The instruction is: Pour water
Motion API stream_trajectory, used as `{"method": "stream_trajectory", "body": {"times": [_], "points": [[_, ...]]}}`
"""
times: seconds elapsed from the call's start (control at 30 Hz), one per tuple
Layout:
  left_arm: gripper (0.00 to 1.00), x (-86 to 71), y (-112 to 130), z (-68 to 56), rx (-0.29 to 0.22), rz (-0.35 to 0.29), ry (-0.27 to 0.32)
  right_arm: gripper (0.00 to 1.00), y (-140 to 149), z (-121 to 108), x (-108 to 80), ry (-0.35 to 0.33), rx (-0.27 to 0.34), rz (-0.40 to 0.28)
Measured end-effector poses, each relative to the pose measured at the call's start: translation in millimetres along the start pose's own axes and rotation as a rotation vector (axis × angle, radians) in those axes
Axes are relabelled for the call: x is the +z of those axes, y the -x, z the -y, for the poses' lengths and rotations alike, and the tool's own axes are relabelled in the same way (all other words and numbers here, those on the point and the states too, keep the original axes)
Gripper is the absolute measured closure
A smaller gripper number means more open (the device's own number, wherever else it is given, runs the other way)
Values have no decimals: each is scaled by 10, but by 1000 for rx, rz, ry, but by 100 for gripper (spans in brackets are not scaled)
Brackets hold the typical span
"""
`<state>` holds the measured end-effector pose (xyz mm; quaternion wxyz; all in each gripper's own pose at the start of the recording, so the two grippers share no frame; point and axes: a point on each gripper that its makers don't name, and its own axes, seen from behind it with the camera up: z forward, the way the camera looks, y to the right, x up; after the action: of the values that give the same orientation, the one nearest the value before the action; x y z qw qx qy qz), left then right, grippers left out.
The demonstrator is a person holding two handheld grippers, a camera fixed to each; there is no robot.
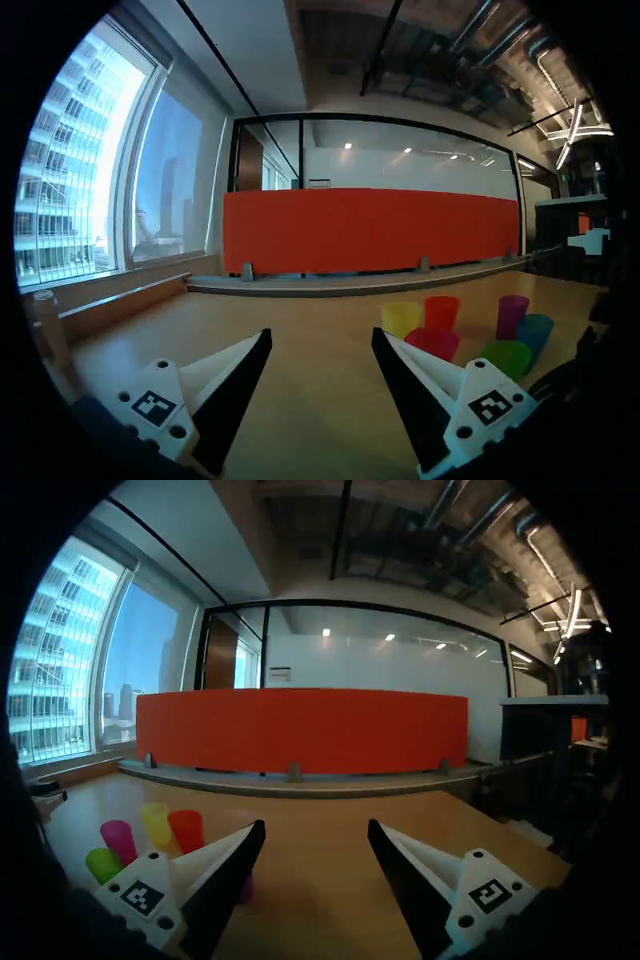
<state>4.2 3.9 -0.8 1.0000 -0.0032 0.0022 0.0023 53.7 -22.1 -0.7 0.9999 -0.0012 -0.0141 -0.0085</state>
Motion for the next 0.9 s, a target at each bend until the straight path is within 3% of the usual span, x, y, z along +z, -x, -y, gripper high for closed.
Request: {"method": "stream_trajectory", "body": {"times": [0.9], "points": [[8,23,20,-19,-5,3,13,1,-50,-60,-76,9,-14,-10]]}}
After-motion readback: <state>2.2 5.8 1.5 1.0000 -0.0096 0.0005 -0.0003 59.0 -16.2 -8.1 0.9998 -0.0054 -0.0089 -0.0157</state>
